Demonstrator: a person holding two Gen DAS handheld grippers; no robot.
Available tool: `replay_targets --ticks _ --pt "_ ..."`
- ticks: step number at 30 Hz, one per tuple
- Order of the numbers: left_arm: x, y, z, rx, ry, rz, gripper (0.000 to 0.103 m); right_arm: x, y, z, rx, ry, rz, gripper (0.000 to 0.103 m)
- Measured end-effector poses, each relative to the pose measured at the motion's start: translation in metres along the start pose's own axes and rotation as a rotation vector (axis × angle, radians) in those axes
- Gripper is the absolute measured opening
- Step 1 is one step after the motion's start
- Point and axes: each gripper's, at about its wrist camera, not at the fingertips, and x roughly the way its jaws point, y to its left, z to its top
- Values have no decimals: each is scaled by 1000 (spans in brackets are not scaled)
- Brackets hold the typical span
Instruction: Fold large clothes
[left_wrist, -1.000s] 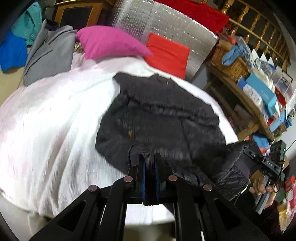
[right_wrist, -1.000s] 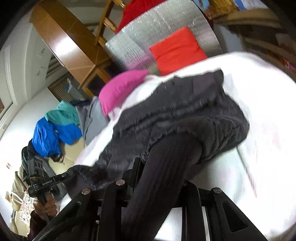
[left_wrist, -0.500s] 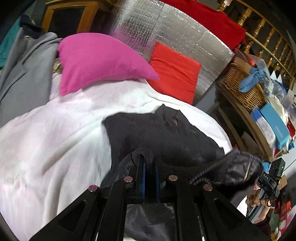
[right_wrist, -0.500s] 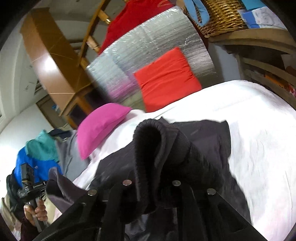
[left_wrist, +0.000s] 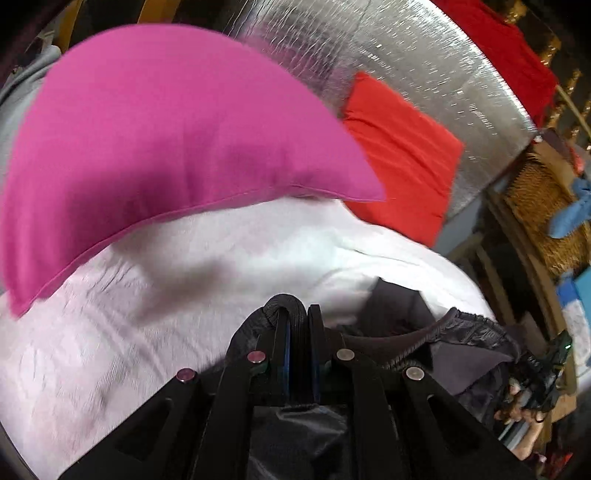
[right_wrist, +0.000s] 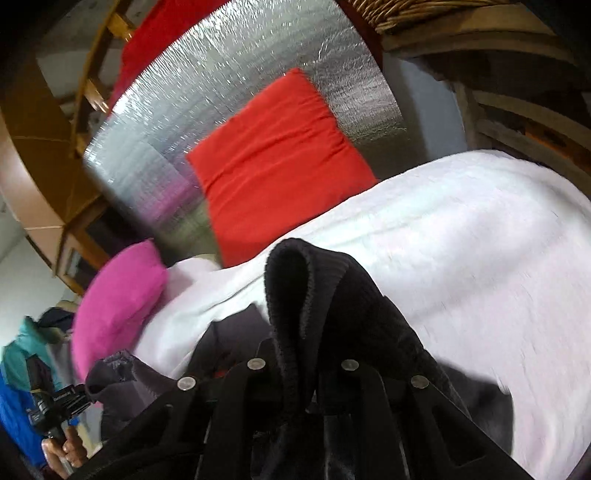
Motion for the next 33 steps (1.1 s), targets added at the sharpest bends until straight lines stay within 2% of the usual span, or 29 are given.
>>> replay_targets --ticks 3,6,9,10,12,13,14,16,17,18,20,22,23,25,26,28,31,33 --pt "29 8 8 -32 8 22 9 33 -1 11 6 15 -48 10" --pt "56 15 6 -35 6 60 9 67 -20 17 97 74 -50 10" --pt "65 17 -2 -27 -5 71 10 74 -44 14 229 120 39 20" --pt "64 16 -4 -18 -14 73 11 70 -52 14 270 116 87 29" --pt "57 13 -4 -6 -22 83 12 56 -69 16 372 84 174 60" --pt "51 9 -4 6 -20 88 12 42 -80 15 443 48 234 80" --pt "45 5 -5 23 -24 97 16 29 -89 14 495 18 258 84" --pt "29 -5 -4 67 -41 133 40 -3 -107 10 568 -23 304 85" --pt "13 -11 -4 94 -71 162 66 -17 -112 7 574 -29 312 85" --pt "0 -15 -3 110 -101 170 75 -33 -116 4 570 -39 312 85" --pt "-39 -23 -5 131 -183 173 75 -74 -121 -5 524 -67 285 85" --pt "-71 -31 -15 131 -200 203 75 -117 -121 -22 465 -87 265 85" --pt "-88 -35 -24 137 -201 208 76 -134 -121 -33 454 -91 265 85" --pt "-124 -43 -58 163 -207 171 78 -164 -123 -56 452 -95 267 85" --pt "-136 -44 -75 162 -204 182 80 -177 -122 -71 457 -87 271 85" --pt "-155 -43 -116 126 -178 210 82 -193 -113 -98 453 -64 259 85" --pt "-172 -26 -181 2 -133 143 82 -210 -102 -141 443 -35 231 85" --pt "-166 -10 -210 -98 -73 125 82 -204 -99 -165 495 13 242 85"
